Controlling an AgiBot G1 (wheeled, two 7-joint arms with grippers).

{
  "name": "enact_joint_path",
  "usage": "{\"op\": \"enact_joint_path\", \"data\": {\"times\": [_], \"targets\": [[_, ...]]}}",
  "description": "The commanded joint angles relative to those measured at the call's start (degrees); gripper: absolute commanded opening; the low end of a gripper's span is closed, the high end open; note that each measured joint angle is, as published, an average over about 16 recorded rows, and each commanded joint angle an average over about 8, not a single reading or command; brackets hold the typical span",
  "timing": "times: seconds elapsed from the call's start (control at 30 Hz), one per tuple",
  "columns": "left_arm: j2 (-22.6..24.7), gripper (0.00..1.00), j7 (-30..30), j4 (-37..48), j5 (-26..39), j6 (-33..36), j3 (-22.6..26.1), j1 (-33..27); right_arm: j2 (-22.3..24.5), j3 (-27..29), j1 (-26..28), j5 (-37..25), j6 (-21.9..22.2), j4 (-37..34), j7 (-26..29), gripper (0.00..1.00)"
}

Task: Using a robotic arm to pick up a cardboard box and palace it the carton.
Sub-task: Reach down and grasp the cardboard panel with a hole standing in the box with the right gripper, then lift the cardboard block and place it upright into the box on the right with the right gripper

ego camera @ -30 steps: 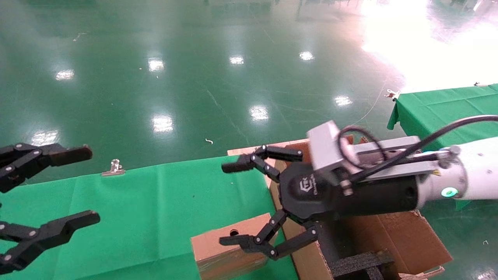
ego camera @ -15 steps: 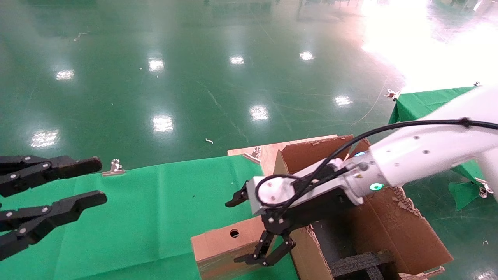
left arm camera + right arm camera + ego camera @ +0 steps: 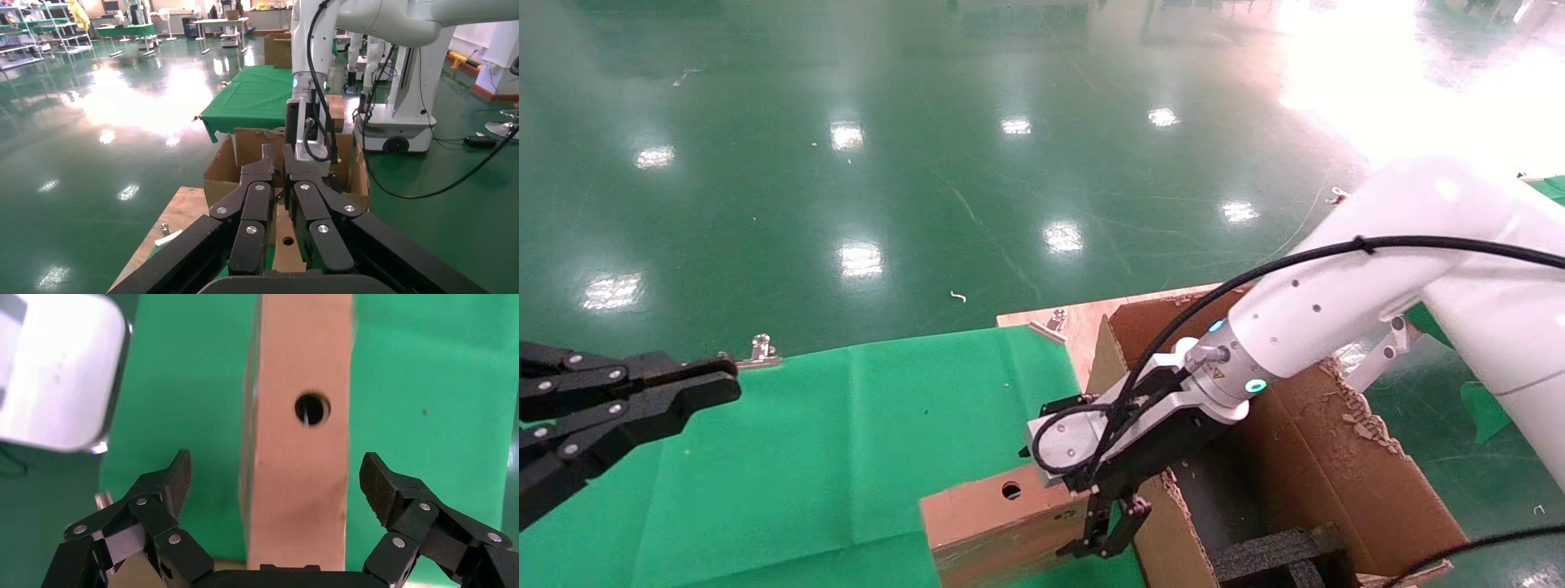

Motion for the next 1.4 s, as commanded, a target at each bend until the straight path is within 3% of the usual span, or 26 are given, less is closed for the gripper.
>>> {"op": "enact_joint_path", "data": {"times": [0.03, 0.07, 0.1, 0.17, 0.33, 0.37, 1.4], "targets": [[0.0, 0.55, 0.0, 0.0, 0.0, 0.0, 0.0, 0.0, -0.7, -1.9, 1.2, -1.2, 0.2, -0.1, -0.7, 1.00], [0.0, 0.68, 0.0, 0.0, 0.0, 0.0, 0.0, 0.0, -0.9, -2.3, 1.4, -1.3, 0.3, -0.2, -0.9, 1.00], [0.0, 0.80, 0.0, 0.0, 0.0, 0.0, 0.0, 0.0, -1.0, -2.6, 1.6, -1.4, 0.4, -0.3, -1.1, 0.94], [0.0, 1.00, 0.0, 0.0, 0.0, 0.0, 0.0, 0.0, -1.3, -3.3, 2.0, -1.7, 0.5, -0.5, -1.5, 0.71], [0.0, 1.00, 0.0, 0.0, 0.0, 0.0, 0.0, 0.0, -1.8, -4.2, 2.4, -2.1, 0.7, -0.8, -2.1, 0.09], [0.0, 1.00, 0.0, 0.0, 0.0, 0.0, 0.0, 0.0, -1.8, -4.3, 2.4, -2.2, 0.7, -0.8, -2.1, 0.02], [0.0, 1.00, 0.0, 0.0, 0.0, 0.0, 0.0, 0.0, -1.5, -3.5, 2.0, -1.6, 0.7, -0.6, -1.8, 0.00]]}}
